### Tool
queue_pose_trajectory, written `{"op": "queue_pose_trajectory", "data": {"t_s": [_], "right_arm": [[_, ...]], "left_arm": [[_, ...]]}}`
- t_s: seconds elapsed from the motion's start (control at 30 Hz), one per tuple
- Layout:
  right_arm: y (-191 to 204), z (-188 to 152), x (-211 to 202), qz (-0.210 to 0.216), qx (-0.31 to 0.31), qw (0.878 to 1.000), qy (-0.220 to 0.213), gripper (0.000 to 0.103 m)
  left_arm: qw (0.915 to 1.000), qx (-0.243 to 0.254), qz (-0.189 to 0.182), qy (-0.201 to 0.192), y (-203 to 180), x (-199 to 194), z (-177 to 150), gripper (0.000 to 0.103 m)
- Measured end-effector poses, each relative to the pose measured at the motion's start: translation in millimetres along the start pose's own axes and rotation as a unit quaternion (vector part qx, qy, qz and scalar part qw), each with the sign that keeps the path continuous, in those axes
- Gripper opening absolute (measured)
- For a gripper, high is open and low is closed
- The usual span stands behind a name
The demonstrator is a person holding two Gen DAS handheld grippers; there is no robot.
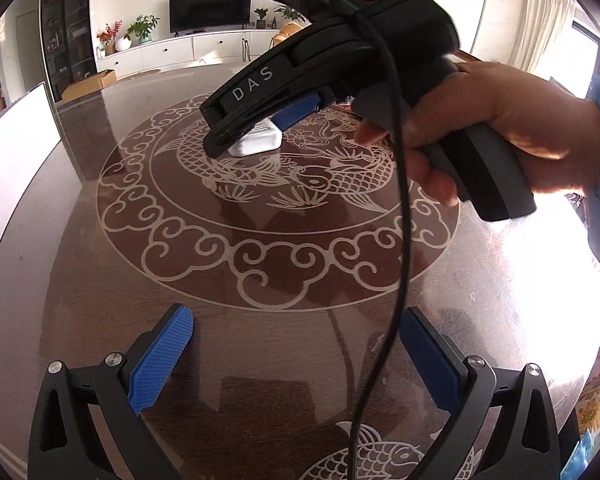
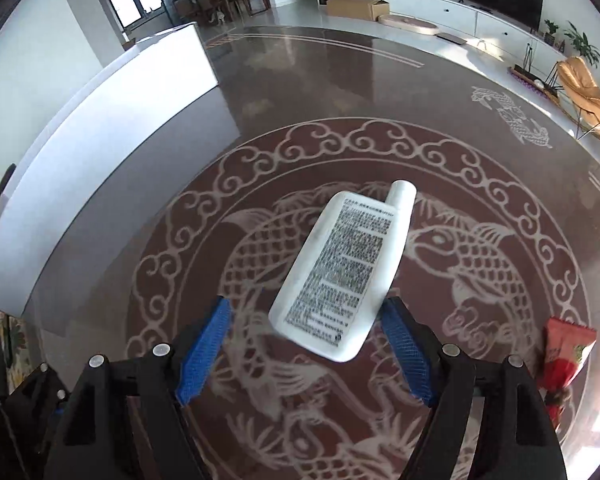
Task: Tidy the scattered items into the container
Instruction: 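Position the right tool over the red snack while the left tool reaches the white bottle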
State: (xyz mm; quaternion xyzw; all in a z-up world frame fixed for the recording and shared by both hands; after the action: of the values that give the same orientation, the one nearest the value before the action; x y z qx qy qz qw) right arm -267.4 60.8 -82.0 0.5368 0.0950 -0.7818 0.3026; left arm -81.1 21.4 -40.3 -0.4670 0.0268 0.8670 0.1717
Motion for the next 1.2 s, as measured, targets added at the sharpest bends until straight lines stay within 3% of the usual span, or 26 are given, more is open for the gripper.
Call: {"op": "queue_pose_trajectory", "data": {"t_s": [0.27,0.4,0.43,0.47,0.53,0.57,0.67,0.73,0.77,0.8,0.83,0.9,0.97,1.0,1.07,1.2], "right_arm": [[3,-77,-86,-0.018,0.07,0.989,-0.128,0.079],[4,-144,-112,-0.069,0.071,0.988,-0.122,0.08],[0,-163,-118,-0.086,0.079,0.985,-0.124,0.08],[-5,-184,-125,-0.112,0.093,0.981,-0.127,0.08],[-22,-222,-140,-0.161,0.139,0.968,-0.133,0.08],[-34,-239,-150,-0.166,0.166,0.962,-0.138,0.08],[-72,-272,-173,-0.172,0.238,0.943,-0.154,0.08],[-94,-280,-183,-0.189,0.269,0.931,-0.156,0.08],[-105,-282,-187,-0.195,0.281,0.926,-0.159,0.08],[-115,-284,-191,-0.202,0.295,0.92,-0.163,0.08],[-124,-287,-196,-0.205,0.311,0.913,-0.167,0.08],[-136,-289,-205,-0.194,0.331,0.905,-0.184,0.08],[-138,-289,-209,-0.194,0.33,0.902,-0.197,0.08],[-135,-287,-207,-0.198,0.323,0.904,-0.198,0.08],[-128,-286,-198,-0.201,0.31,0.909,-0.191,0.08],[-110,-290,-171,-0.189,0.299,0.919,-0.174,0.08]], "left_arm": [[0.9969,-0.052,-0.057,-0.014,22,-10,-1,0.103],[0.9962,-0.071,-0.05,-0.007,33,-8,26,0.103],[0.9953,-0.069,-0.068,-0.007,34,-8,36,0.103],[0.9921,-0.061,-0.11,-0.001,31,-7,46,0.103],[0.9703,-0.018,-0.238,0.04,13,-2,60,0.103],[0.9591,0.015,-0.276,0.062,-1,-2,61,0.103],[0.9256,0.115,-0.348,0.092,-40,-16,56,0.103],[0.8909,0.132,-0.42,0.111,-51,-27,50,0.103],[0.8792,0.134,-0.442,0.117,-52,-32,47,0.103],[0.8782,0.139,-0.443,0.113,-52,-37,47,0.103],[0.8919,0.142,-0.418,0.098,-49,-41,48,0.103],[0.9316,0.125,-0.337,0.057,-34,-45,59,0.103],[0.9722,0.08,-0.219,0.014,-7,-37,83,0.103],[0.9861,0.053,-0.157,0.002,7,-28,94,0.103],[0.9969,-0.008,-0.078,0.001,34,-5,115,0.103],[0.9958,-0.085,-0.002,0.032,65,54,148,0.103]]}}
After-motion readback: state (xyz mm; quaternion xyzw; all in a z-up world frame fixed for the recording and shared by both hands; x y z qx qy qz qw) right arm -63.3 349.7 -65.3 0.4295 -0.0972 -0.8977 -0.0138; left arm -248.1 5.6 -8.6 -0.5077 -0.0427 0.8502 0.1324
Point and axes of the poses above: each gripper's, at about its wrist camera, not at the fingertips, and x roughly the way its jaws point, y to its left, z to its top, the point moved 1 cm from there along x, roughly the way its jaws point, and after that the axes turned 3 degrees about y, right-handed, at the moved point
